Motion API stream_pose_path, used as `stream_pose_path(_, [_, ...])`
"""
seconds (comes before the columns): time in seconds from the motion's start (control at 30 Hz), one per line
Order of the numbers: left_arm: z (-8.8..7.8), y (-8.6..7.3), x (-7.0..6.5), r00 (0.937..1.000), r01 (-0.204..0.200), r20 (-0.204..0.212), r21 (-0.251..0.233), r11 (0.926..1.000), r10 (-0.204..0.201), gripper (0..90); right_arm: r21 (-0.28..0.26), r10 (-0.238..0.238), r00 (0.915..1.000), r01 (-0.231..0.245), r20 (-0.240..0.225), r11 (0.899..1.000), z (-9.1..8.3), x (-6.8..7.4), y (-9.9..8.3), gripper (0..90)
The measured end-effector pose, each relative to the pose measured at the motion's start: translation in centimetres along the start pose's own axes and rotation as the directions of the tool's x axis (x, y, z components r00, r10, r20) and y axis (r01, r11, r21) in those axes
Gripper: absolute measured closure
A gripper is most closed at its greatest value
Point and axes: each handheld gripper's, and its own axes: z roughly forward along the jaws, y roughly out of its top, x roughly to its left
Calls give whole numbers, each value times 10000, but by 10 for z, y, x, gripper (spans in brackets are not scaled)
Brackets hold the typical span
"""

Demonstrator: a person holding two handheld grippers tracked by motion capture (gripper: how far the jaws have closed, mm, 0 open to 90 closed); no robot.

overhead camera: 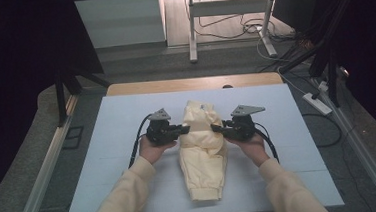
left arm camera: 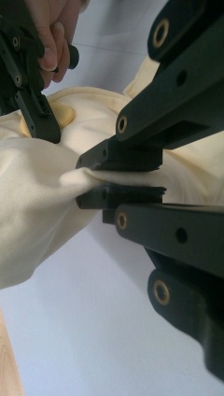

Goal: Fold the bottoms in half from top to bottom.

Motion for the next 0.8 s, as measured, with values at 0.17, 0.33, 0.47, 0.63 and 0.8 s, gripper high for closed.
stream_pose_path(0.17, [-2,-3,-2,10000,-6,44,27,10000,6,819,7,26,10000,-26,-96,10000,-1,3,-3,701])
stream_pose_path(0.33, [-2,-6,-4,9999,34,106,-11,10000,-34,817,56,-76,9999,77,-101,10000,-2,6,-4,697])
stream_pose_path(0.47, [-4,-7,-6,9999,-38,119,31,10000,38,816,52,-92,9999,93,-141,9999,-5,9,-6,697])
stream_pose_path(0.63, [-6,-9,-9,9999,-86,129,6,10000,86,814,-16,-216,9997,216,-152,9998,-8,13,-6,696])
stream_pose_path(0.8, [-8,-10,-12,9998,-143,157,25,9999,142,810,-19,-378,9992,378,-146,9993,-11,16,-5,693])
